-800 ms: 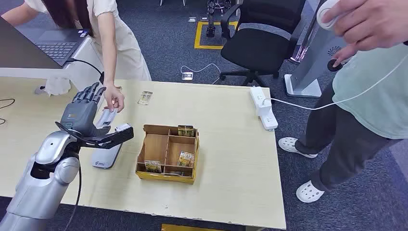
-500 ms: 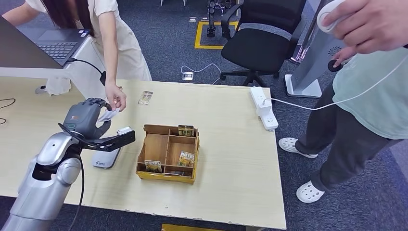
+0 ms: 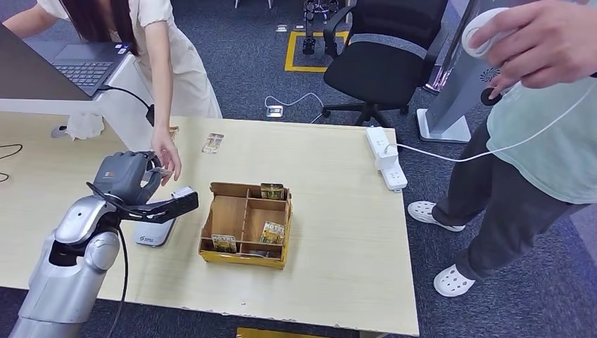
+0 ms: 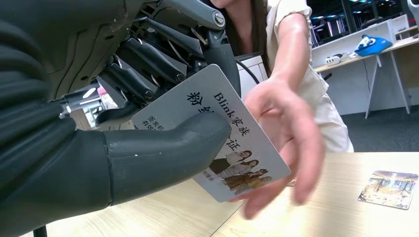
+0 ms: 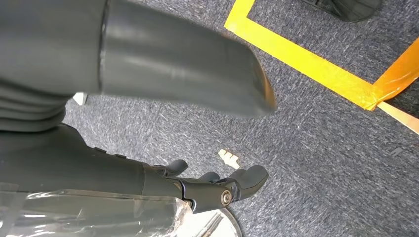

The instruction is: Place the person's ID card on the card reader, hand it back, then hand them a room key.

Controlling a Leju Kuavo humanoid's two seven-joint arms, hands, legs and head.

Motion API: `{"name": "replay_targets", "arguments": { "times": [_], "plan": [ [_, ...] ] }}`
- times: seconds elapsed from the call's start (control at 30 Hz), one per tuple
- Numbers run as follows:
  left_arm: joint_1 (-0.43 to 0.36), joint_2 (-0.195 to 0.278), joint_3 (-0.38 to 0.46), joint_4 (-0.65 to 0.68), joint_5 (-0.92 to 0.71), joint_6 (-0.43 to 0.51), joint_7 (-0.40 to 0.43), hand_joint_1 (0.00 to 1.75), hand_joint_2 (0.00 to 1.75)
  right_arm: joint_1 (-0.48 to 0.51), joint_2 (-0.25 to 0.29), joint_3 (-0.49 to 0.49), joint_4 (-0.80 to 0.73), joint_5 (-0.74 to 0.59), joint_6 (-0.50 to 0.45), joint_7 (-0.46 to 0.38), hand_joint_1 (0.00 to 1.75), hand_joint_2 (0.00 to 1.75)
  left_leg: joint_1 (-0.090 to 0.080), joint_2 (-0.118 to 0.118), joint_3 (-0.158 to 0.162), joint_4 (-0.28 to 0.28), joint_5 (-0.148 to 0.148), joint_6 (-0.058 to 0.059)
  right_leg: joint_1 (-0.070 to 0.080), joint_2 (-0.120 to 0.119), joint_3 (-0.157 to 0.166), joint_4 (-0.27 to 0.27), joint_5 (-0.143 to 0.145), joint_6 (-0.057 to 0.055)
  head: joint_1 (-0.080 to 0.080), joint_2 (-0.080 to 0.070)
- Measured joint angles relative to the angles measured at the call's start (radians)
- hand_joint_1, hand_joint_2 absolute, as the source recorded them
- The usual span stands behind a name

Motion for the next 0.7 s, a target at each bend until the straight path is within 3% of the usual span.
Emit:
{"name": "replay_targets", "arguments": {
  "times": [0.7],
  "plan": [
    [0.05,-0.047,0.07,-0.016,-0.094,-0.032,-0.018,1.75,1.75,0.001,0.0,0.004,-0.027,-0.028,0.023,0.02,0.0,0.0,0.0,-0.001,0.0,0.0,0.0,0.0,0.0,-0.001,0.0,0.0,0.0,0.0,0.0,0.0]
  ]
}}
